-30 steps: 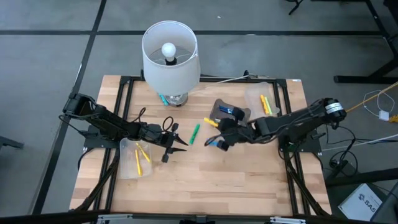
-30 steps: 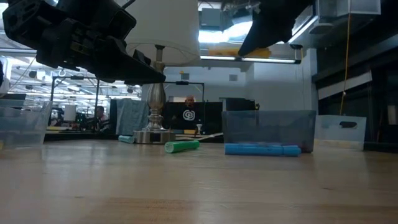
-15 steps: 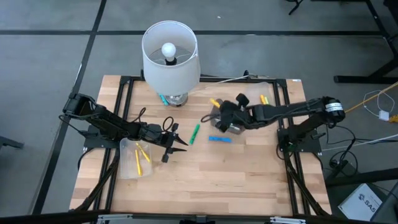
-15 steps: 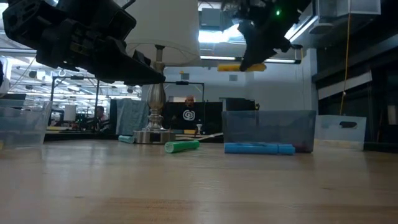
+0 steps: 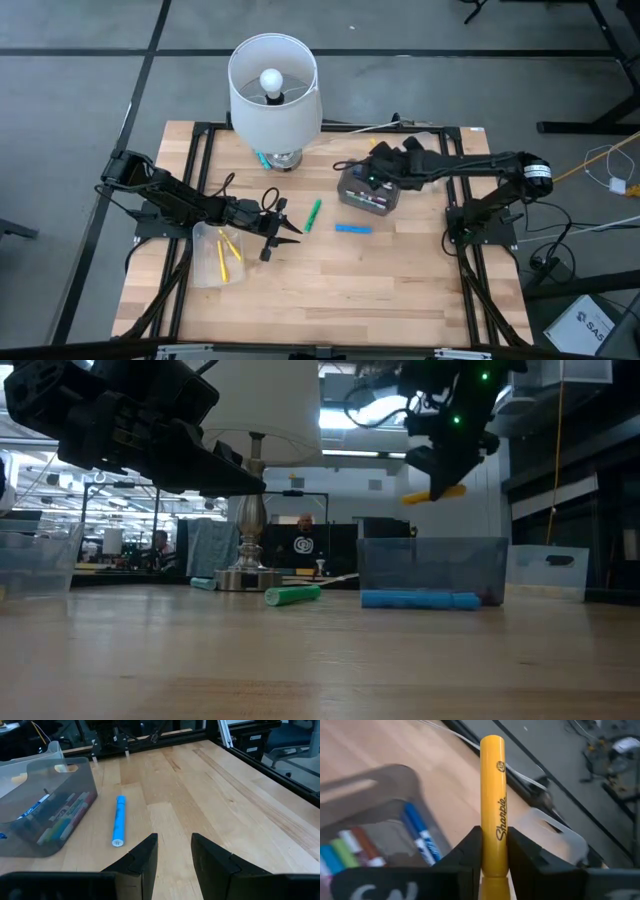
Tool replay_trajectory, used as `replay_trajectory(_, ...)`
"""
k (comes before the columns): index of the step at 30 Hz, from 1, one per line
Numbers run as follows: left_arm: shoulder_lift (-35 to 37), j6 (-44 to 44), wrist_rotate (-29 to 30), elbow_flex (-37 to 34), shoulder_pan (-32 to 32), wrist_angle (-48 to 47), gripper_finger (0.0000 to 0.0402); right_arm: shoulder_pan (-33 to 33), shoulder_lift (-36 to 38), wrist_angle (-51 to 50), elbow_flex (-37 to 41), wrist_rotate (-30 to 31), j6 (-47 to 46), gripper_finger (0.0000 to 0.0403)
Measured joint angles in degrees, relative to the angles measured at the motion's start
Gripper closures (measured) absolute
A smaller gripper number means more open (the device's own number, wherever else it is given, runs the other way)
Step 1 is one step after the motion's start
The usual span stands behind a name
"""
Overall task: Pick & Place Markers
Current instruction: Put the yellow highlighter pen into the right transparent bin
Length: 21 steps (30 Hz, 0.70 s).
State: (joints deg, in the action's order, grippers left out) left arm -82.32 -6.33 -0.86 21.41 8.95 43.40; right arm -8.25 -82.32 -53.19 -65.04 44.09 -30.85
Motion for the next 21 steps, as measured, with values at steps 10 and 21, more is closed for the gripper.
replay_trajectory(10,0.00,0.00,0.00,0.00,0.00,-0.02,0.0286,-4.51,0.00,-12.29,0.00,2.94,-6.94,0.0328)
replay_trajectory(21,0.00,0.01,0.00,0.00,0.00,-0.01,0.0286,-8.58,0.00,-17.74,0.00,2.91,-8.22,0.0326)
